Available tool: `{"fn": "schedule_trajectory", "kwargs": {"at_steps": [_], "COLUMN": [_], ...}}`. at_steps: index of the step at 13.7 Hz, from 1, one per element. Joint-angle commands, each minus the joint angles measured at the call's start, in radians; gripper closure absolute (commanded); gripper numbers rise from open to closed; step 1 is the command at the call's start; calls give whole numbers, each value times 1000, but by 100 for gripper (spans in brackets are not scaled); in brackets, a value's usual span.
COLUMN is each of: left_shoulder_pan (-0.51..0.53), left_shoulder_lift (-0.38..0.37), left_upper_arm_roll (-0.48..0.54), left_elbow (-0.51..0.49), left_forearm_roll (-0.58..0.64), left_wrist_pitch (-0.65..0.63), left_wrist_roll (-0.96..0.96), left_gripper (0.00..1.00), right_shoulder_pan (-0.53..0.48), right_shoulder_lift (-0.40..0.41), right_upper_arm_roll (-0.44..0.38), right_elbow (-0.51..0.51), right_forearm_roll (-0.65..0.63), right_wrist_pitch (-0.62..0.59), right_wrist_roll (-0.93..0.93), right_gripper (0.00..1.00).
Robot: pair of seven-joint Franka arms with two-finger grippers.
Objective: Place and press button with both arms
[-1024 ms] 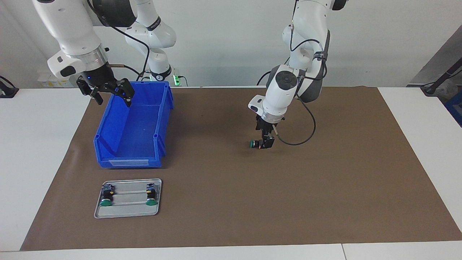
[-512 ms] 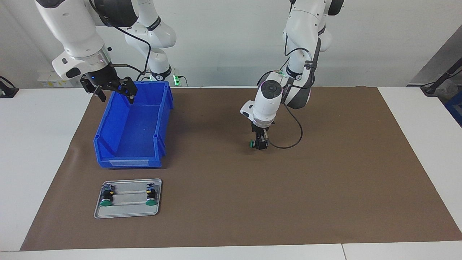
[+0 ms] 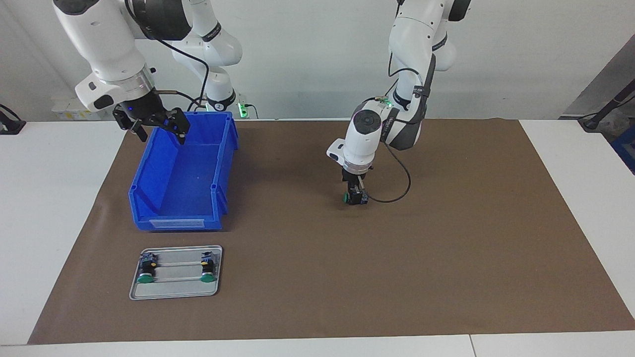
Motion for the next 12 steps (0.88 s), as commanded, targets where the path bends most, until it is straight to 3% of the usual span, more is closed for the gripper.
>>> {"fn": "schedule_trajectory", "kwargs": {"at_steps": [1, 12], "left_shoulder_pan": [-27, -29], "left_shoulder_lift": [0, 7], "left_upper_arm_roll": [18, 18], "left_elbow": [-33, -50], "left_forearm_roll": [18, 20], "left_wrist_pitch": [64, 115], "left_wrist_roll": [-33, -36], "left_gripper": [0, 6], "right_shoulder_pan": [-13, -2], "right_shoulder_lift": [-31, -31], "right_upper_arm_roll": [9, 9], "right_elbow": [-37, -37], "right_forearm_roll": [16, 16], "right_wrist_pitch": [17, 17], "right_wrist_roll": [-18, -19], "right_gripper": [0, 0]}}
